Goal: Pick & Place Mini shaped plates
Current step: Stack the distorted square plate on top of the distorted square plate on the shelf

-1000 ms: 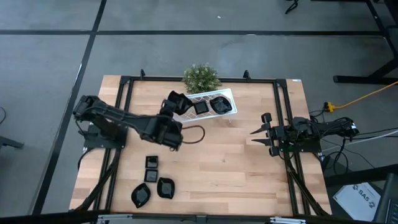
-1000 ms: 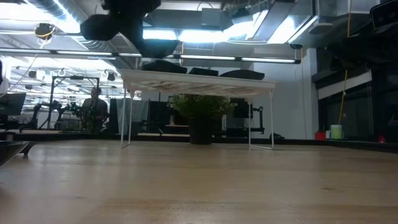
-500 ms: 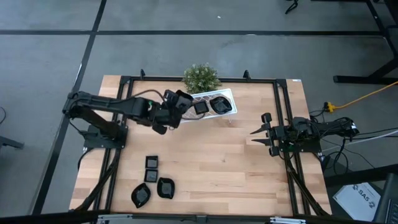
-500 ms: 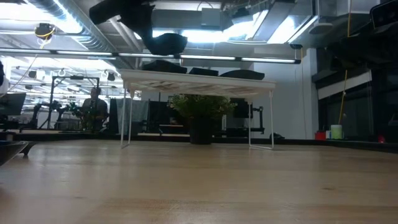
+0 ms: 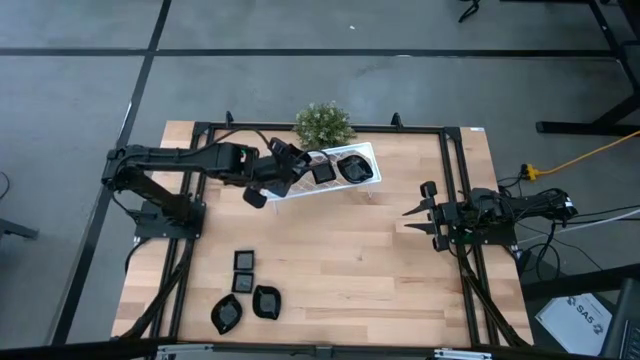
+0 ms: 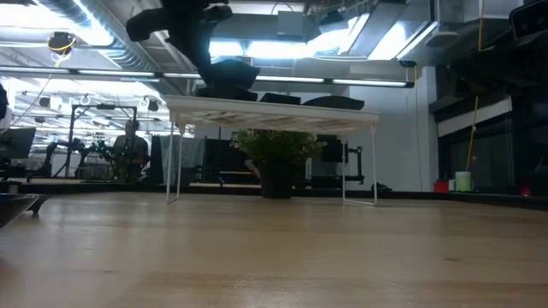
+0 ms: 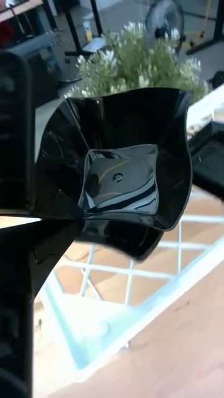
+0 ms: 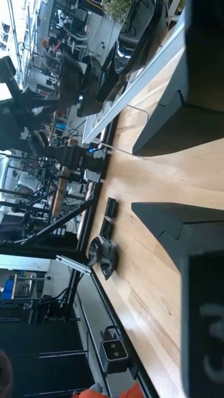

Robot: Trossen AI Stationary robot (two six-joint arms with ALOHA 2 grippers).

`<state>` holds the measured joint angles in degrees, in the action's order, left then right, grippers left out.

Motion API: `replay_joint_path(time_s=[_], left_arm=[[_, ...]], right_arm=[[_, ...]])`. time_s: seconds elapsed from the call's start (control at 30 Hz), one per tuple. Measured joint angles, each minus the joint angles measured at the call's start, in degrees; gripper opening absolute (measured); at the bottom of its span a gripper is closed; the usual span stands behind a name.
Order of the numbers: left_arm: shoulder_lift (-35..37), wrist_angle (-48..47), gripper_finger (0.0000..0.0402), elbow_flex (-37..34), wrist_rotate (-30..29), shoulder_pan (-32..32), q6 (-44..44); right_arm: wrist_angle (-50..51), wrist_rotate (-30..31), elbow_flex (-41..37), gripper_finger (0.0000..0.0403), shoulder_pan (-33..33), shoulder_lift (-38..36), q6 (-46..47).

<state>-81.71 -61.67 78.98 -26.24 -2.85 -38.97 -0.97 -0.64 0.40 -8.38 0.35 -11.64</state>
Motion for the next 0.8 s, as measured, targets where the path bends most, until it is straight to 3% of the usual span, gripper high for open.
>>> replay_joint_path(time_s=[0.8], left_arm=[[-0.8, -2.8, 0.0002, 0.0, 3.3, -3.0, -4.2]], right_arm=[[0.0, 0.0, 0.0, 0.0129, 0.0, 0.0, 0.0]])
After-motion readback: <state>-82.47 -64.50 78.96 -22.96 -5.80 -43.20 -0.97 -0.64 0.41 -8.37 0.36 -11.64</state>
